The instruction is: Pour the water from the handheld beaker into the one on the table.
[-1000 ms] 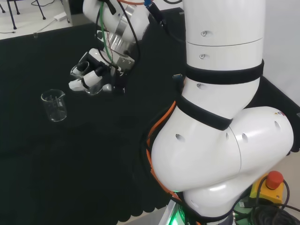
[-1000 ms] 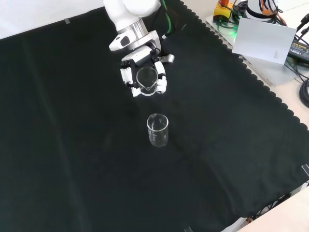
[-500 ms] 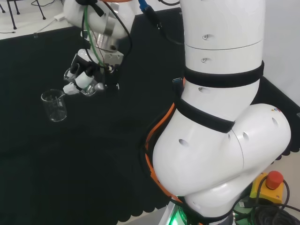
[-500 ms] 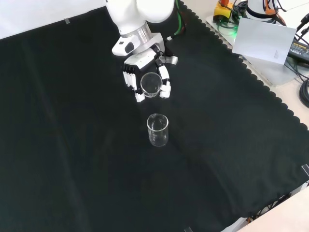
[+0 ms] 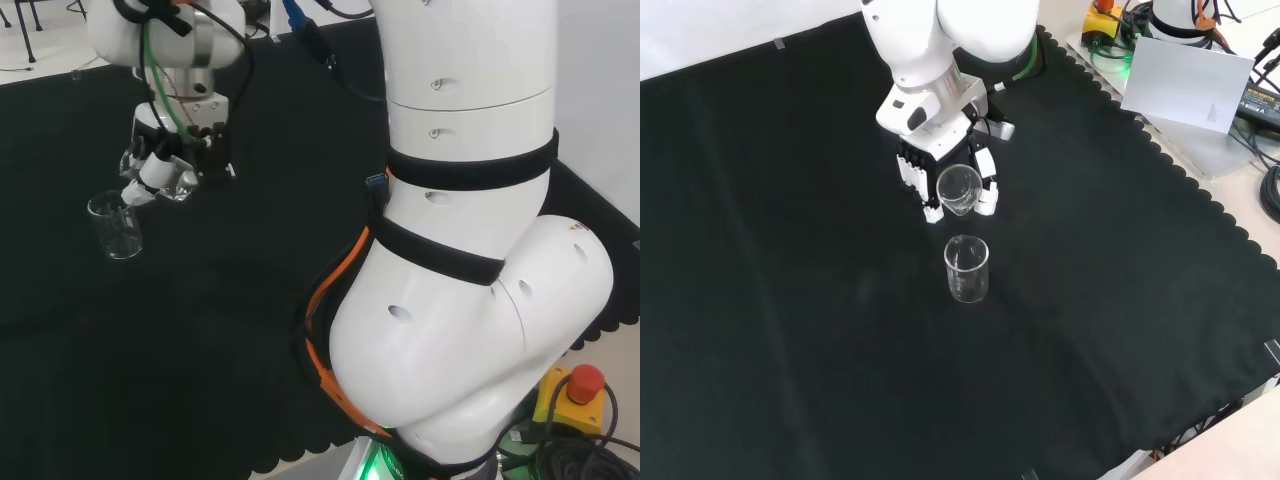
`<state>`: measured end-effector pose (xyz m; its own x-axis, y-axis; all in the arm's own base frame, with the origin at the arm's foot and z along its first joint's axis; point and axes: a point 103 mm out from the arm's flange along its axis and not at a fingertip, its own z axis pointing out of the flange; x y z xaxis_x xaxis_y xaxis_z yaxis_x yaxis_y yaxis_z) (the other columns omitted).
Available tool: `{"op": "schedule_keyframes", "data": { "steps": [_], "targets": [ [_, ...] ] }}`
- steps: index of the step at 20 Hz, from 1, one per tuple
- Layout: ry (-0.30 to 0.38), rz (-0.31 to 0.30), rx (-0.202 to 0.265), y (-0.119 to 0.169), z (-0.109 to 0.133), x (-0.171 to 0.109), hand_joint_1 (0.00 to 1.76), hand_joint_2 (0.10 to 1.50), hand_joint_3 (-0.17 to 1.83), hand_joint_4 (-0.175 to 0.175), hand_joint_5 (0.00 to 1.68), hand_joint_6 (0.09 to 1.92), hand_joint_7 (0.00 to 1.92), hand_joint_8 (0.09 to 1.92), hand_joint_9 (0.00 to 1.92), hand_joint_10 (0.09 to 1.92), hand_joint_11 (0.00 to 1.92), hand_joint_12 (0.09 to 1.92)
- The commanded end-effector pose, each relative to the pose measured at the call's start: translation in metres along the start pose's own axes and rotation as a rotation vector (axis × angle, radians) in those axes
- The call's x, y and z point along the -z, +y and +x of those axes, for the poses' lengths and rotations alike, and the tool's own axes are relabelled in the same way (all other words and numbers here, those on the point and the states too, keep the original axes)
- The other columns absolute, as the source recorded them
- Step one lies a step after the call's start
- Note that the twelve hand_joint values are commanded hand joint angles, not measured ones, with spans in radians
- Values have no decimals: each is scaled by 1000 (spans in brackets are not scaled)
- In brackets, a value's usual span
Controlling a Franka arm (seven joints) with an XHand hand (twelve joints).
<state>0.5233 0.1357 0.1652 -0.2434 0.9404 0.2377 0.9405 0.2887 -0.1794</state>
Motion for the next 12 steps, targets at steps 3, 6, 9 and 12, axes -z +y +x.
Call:
{"op": "schedule_keyframes", "data": {
  "steps": [3, 6, 9, 12],
  "targets": [
    [-118, 60, -8, 10, 20, 4, 1220, 595, 636, -119, 1590, 87, 1833, 87, 1733, 87, 1383, 712],
    [-152, 91, -14, 12, 21, 6, 1220, 595, 636, -119, 1590, 87, 1833, 87, 1733, 87, 1382, 713],
    [-188, 117, -21, 13, 24, 5, 1220, 594, 637, -120, 1590, 87, 1833, 87, 1733, 87, 1381, 714],
    [-216, 137, -32, 14, 24, 4, 1220, 594, 638, -120, 1590, 87, 1834, 87, 1733, 87, 1381, 715]
  ]
}}
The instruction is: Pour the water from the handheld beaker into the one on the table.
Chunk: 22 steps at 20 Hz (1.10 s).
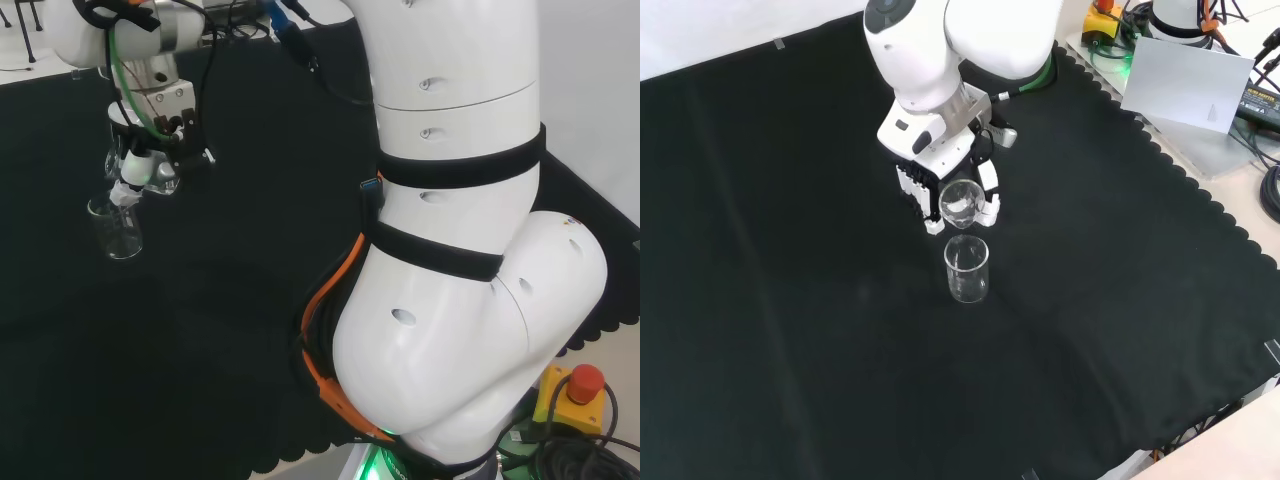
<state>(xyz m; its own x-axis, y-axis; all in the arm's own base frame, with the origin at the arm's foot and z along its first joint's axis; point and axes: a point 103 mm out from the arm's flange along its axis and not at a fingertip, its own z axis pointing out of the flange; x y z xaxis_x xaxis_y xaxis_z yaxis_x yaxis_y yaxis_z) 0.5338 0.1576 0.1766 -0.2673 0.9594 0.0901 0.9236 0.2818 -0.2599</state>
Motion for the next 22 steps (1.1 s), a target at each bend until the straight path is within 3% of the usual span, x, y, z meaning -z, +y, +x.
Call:
{"op": "schedule_keyframes", "data": {
  "steps": [1, 11, 22],
  "targets": [
    [-73, 59, -18, 0, 5, -6, 1220, 594, 638, -120, 1590, 87, 1834, 87, 1733, 87, 1381, 715],
    [-161, 82, -51, -2, 7, 0, 1219, 594, 642, -120, 1590, 87, 1836, 87, 1732, 87, 1378, 716],
    [-248, 162, -79, 1, 8, 4, 1219, 593, 645, -122, 1590, 87, 1836, 87, 1731, 87, 1376, 717]
  ]
}}
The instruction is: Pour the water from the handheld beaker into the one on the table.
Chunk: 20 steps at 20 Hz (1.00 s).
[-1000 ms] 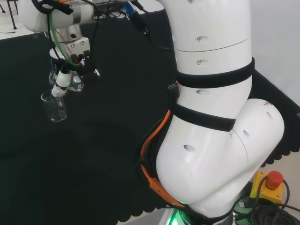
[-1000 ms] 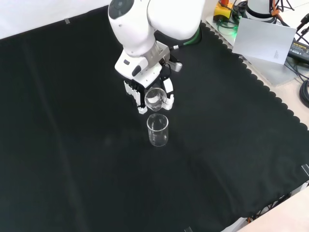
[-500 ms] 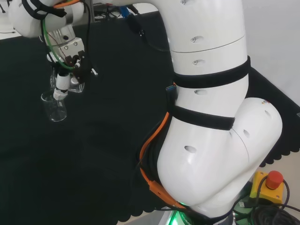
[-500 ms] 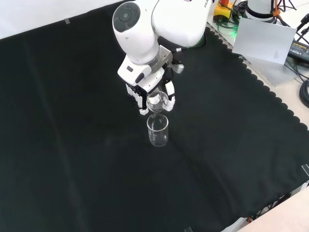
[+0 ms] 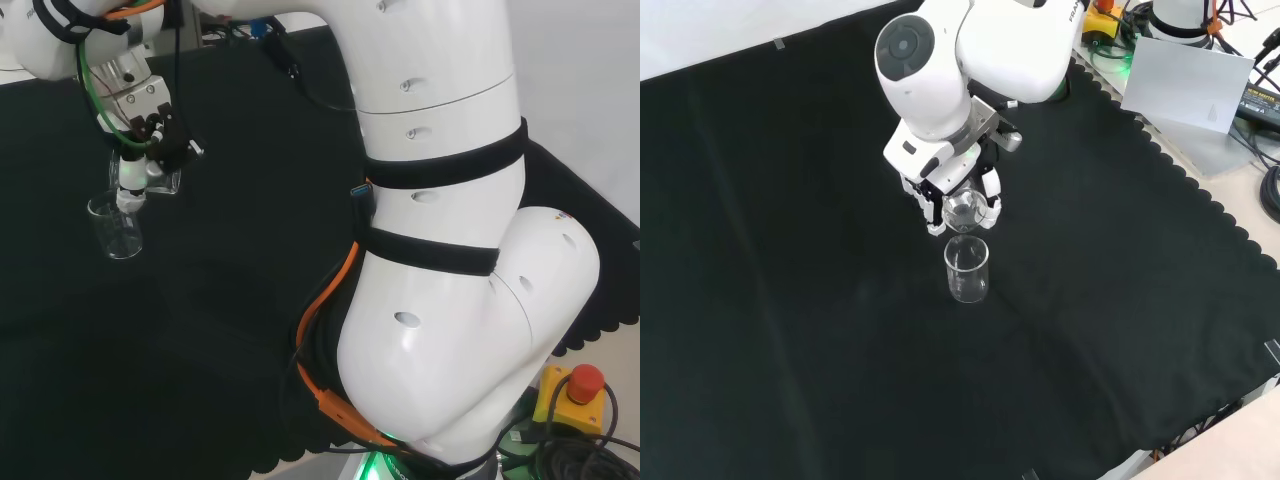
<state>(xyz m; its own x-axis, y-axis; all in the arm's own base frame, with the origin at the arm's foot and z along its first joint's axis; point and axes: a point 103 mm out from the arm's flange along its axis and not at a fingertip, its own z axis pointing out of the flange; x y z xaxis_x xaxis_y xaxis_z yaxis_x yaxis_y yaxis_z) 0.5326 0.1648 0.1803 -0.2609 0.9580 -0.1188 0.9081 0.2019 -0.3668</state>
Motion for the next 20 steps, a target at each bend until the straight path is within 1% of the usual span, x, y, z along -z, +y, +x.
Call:
{"op": "schedule_keyframes", "data": {
  "steps": [1, 3, 9, 20],
  "targets": [
    [-59, 48, -6, 1, 1, 1, 1219, 593, 645, -122, 1590, 87, 1835, 87, 1731, 87, 1376, 717],
    [-67, 52, -4, 1, 3, 2, 1219, 593, 645, -122, 1590, 87, 1835, 87, 1729, 87, 1375, 717],
    [-110, 90, -14, 3, 6, 2, 1219, 592, 647, -121, 1590, 87, 1834, 87, 1727, 87, 1375, 719],
    [-163, 103, -35, 4, 8, 6, 1219, 590, 652, -120, 1590, 87, 1834, 87, 1725, 87, 1381, 724]
  ]
}}
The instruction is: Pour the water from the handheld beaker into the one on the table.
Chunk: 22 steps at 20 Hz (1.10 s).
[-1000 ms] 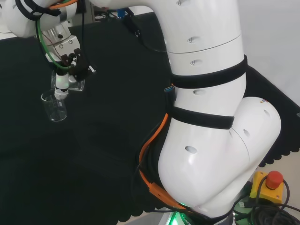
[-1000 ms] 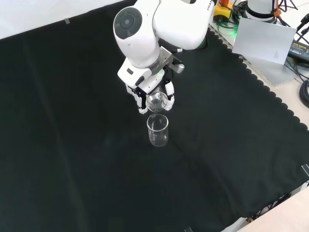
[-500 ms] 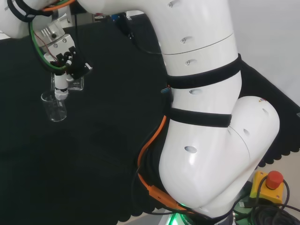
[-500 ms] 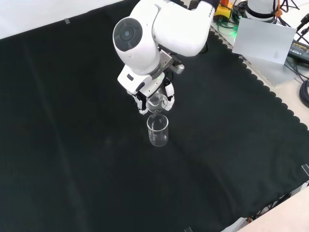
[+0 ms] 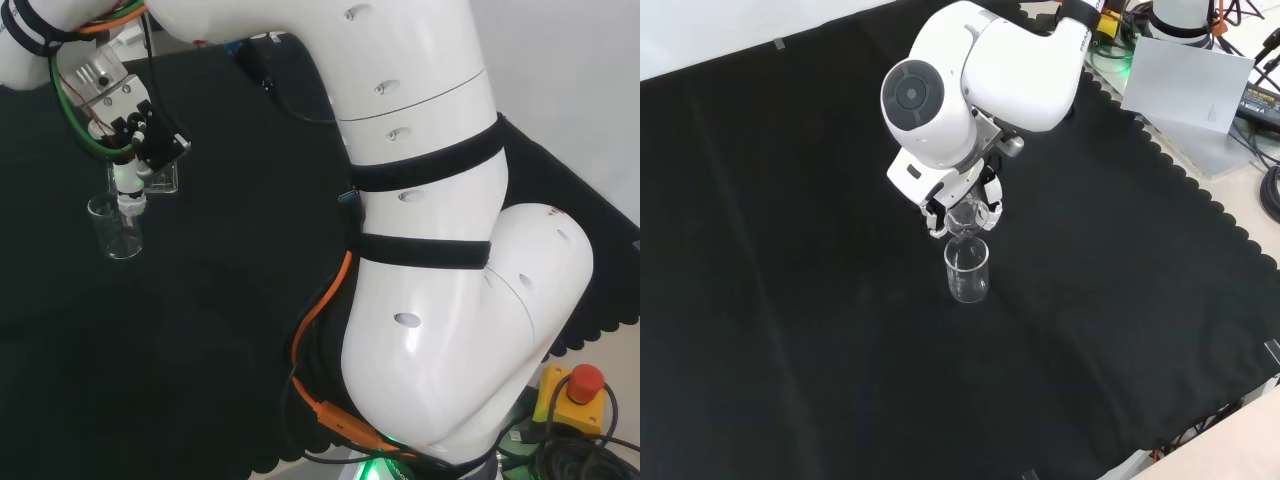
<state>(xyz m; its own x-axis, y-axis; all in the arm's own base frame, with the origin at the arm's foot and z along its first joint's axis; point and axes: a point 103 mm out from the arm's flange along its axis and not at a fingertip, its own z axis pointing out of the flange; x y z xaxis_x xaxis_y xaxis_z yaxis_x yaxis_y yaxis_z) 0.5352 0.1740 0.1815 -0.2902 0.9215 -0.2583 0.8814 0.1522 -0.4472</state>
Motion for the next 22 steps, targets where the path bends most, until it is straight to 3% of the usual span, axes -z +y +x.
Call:
{"op": "schedule_keyframes", "data": {
  "steps": [1, 22],
  "targets": [
    [-25, 13, -14, 1, 0, 2, 1219, 590, 652, -120, 1590, 87, 1834, 87, 1725, 87, 1381, 724],
    [-85, 82, -53, 1, 5, 8, 1220, 588, 656, -125, 1587, 87, 1834, 87, 1723, 87, 1384, 726]
  ]
}}
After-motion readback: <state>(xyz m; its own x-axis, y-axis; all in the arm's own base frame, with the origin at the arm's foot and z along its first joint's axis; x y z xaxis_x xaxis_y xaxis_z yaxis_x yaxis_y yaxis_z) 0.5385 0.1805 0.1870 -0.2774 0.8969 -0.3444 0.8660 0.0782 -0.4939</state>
